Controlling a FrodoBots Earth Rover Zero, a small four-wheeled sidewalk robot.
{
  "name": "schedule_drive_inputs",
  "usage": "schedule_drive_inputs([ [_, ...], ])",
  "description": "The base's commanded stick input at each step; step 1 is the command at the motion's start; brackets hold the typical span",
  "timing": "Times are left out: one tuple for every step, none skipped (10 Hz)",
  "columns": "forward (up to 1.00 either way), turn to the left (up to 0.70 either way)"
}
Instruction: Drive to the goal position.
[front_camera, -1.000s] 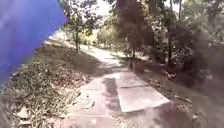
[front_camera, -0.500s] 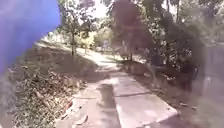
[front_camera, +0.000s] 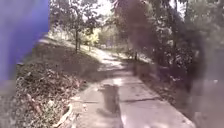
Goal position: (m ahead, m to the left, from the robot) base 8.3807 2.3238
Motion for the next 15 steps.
schedule_drive_inputs([
  [0.5,0.0],
  [0.5,0.32],
  [0.5,0.41],
  [0.5,0.49],
  [0.5,0.21],
  [0.5,0.0],
  [0.5,0.0],
  [0.5,0.17],
  [0.5,0.5],
  [0.5,0.5],
  [0.5,0.45],
  [0.5,0.0],
  [0.5,0.0],
  [0.5,0.0],
  [0.5,0.0],
])
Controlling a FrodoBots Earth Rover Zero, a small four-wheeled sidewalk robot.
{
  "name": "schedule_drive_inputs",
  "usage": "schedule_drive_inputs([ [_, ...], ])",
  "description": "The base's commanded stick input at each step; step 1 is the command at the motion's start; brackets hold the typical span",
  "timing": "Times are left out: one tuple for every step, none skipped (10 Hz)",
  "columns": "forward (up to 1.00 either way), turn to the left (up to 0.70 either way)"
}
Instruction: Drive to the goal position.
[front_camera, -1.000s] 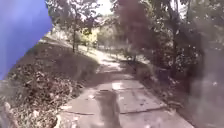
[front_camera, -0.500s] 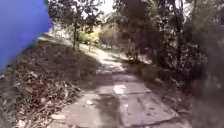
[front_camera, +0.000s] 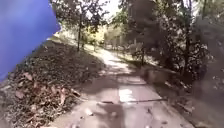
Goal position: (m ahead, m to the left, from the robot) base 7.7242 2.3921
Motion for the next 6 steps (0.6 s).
schedule_drive_inputs([
  [0.5,0.0],
  [0.5,0.0],
  [0.5,0.0],
  [0.5,0.0],
  [0.5,0.0],
  [0.5,0.0],
])
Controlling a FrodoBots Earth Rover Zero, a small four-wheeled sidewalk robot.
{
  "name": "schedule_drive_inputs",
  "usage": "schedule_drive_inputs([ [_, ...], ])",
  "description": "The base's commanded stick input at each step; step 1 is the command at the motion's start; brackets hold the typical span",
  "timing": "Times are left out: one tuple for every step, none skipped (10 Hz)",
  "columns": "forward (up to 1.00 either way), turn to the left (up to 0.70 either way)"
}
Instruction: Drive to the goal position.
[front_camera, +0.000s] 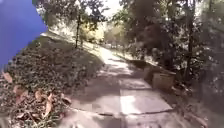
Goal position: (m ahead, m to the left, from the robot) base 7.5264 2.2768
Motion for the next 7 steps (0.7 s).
schedule_drive_inputs([
  [0.5,0.0],
  [0.5,0.0],
  [0.5,0.0],
  [0.5,0.0],
  [0.5,0.0],
  [0.5,0.0],
  [0.5,0.0],
])
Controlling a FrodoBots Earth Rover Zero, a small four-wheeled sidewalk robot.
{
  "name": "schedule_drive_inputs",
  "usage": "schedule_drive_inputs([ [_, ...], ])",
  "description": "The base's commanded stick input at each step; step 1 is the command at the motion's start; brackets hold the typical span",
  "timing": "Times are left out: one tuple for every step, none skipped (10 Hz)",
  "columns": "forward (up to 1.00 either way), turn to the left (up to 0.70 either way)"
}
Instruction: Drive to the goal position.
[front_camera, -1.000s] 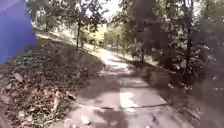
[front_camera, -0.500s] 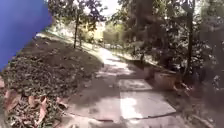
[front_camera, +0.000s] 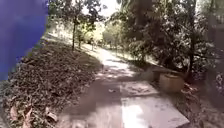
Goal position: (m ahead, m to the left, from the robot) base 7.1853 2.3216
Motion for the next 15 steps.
schedule_drive_inputs([
  [0.5,0.0],
  [0.5,0.0],
  [0.5,0.0],
  [0.5,0.0],
  [0.5,0.0],
  [0.5,0.0],
  [0.5,0.0],
  [0.5,0.0],
  [0.5,0.0],
  [0.5,0.0],
  [0.5,0.0],
  [0.5,0.0],
  [0.5,0.0],
  [0.5,0.0],
  [0.5,0.0],
])
